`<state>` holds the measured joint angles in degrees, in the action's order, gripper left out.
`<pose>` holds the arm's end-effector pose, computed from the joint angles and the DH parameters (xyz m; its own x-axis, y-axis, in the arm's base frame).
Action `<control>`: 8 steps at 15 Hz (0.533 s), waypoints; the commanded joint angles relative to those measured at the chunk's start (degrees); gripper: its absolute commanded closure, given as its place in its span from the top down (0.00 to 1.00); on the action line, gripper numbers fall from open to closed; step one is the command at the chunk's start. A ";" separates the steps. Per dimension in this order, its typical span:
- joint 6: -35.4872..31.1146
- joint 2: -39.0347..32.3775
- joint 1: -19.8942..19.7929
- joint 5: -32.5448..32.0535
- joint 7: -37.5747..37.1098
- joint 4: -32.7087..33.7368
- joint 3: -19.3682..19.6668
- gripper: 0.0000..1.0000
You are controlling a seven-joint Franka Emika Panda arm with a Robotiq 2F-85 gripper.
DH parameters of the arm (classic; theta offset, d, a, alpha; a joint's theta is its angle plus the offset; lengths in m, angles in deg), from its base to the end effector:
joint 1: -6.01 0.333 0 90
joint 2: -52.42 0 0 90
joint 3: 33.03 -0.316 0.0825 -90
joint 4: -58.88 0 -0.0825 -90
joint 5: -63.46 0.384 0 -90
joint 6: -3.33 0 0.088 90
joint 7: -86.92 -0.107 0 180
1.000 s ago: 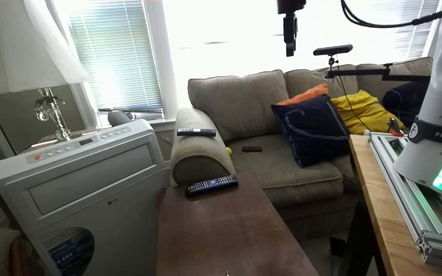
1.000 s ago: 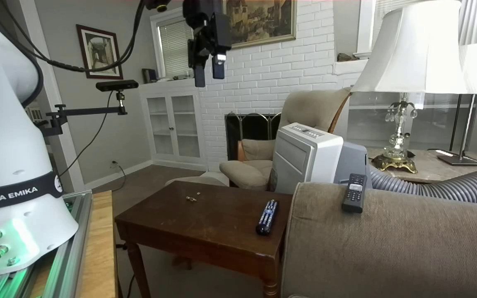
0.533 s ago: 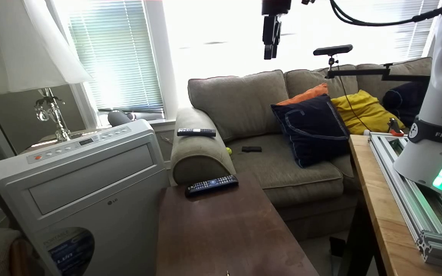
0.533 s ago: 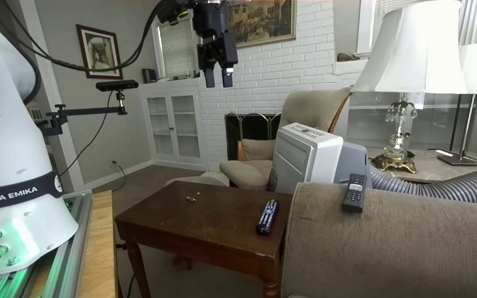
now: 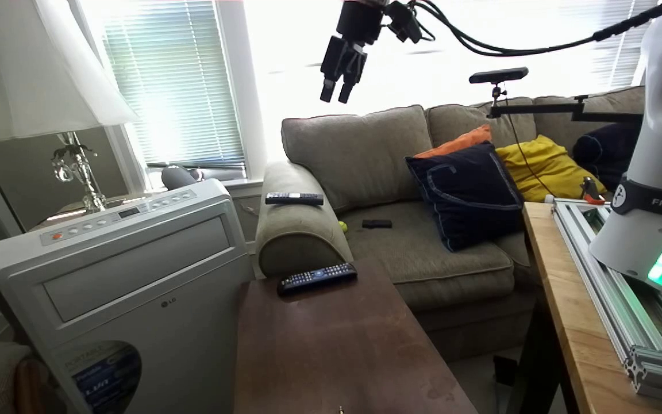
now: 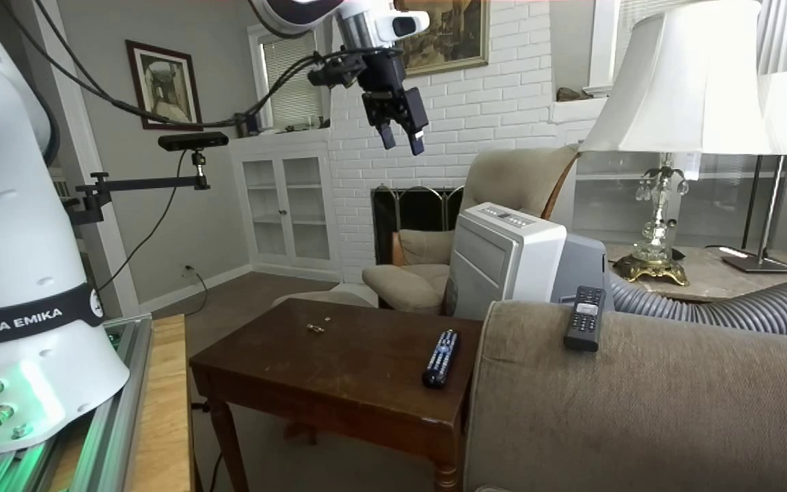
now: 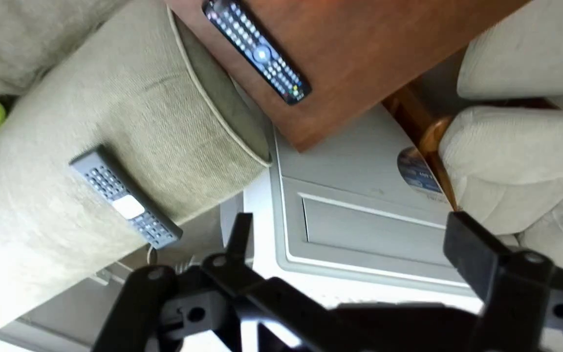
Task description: Press the button on the far right side of the air conditioner.
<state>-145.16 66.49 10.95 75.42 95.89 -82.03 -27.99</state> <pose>0.4811 -0.0056 0.4275 0.9269 -0.0292 0.3743 0.0212 -0.9913 -0.1298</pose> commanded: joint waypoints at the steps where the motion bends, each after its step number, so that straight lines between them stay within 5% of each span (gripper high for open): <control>1: -8.50 -9.15 2.65 6.58 1.80 6.77 -1.23 1.00; 8: -12.11 -26.02 1.01 4.10 -4.77 24.37 -6.62 1.00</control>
<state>-156.73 48.51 13.37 80.16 94.49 -66.85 -32.50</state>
